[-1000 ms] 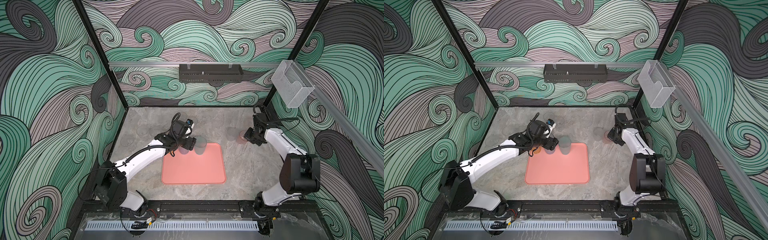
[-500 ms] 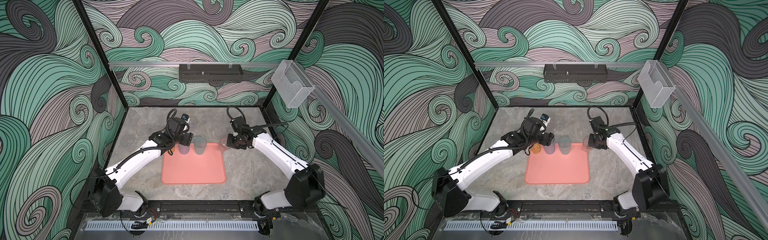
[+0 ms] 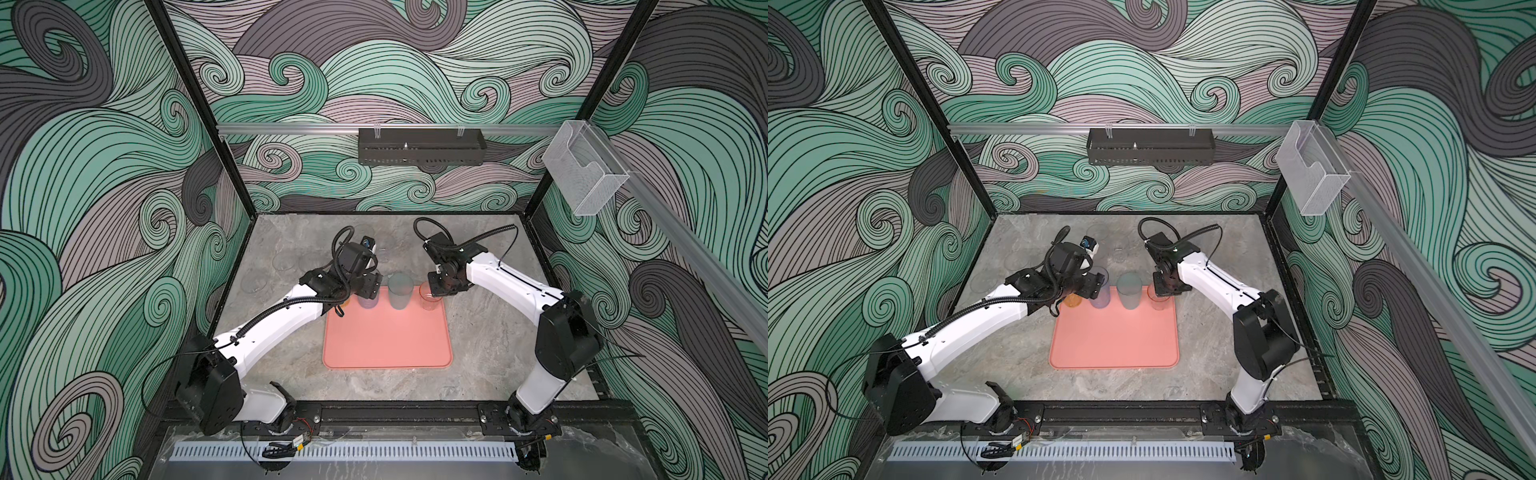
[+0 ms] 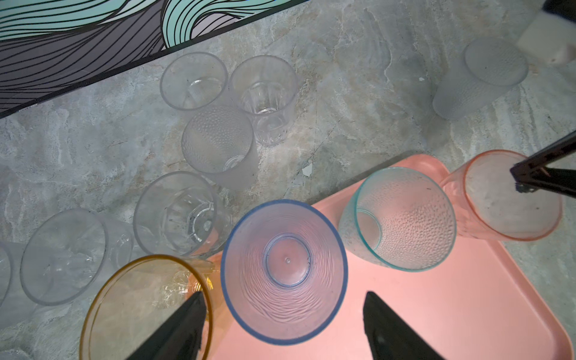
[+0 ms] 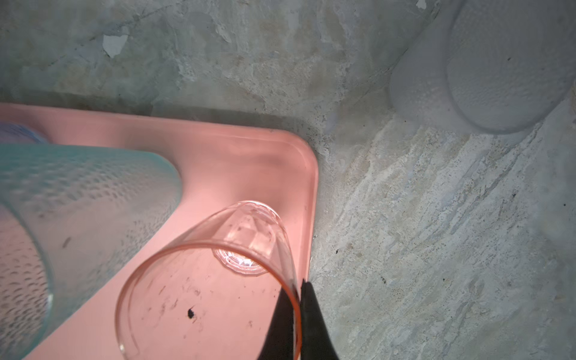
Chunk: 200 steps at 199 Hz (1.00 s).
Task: Place the glasses into the tray
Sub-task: Place the glass on the tray.
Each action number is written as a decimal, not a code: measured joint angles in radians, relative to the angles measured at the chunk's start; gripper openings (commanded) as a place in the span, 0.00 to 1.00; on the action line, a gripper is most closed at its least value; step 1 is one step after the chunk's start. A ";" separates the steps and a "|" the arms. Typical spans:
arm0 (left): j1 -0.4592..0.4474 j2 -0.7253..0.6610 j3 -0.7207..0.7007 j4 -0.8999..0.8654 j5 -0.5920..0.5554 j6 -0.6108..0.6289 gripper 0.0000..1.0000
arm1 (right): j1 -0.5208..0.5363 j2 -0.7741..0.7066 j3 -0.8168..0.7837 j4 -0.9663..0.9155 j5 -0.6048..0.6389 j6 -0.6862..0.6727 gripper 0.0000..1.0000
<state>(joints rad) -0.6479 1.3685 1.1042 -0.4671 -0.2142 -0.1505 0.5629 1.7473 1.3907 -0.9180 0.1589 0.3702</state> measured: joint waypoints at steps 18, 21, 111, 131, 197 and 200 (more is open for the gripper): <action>0.002 0.000 0.000 0.001 0.000 0.000 0.82 | 0.000 0.035 0.019 0.000 0.004 -0.018 0.00; 0.002 0.000 0.000 0.001 0.000 0.000 0.82 | 0.000 0.040 0.022 0.000 0.005 -0.021 0.00; 0.004 0.000 0.000 0.005 0.000 0.000 0.82 | -0.011 0.112 0.053 0.017 0.018 -0.049 0.00; 0.004 0.000 0.000 0.006 -0.001 0.000 0.82 | -0.013 0.112 0.053 0.023 0.019 -0.049 0.00; 0.004 0.000 0.000 0.011 -0.002 0.000 0.82 | -0.024 0.116 0.053 0.043 0.018 -0.054 0.16; 0.004 0.000 0.000 0.010 -0.002 0.000 0.82 | -0.024 0.116 0.053 0.043 0.018 -0.055 0.17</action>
<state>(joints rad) -0.6437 1.3685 1.1038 -0.4568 -0.2165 -0.1505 0.5392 1.8629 1.4433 -0.8745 0.1764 0.3157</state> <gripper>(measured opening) 0.822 0.140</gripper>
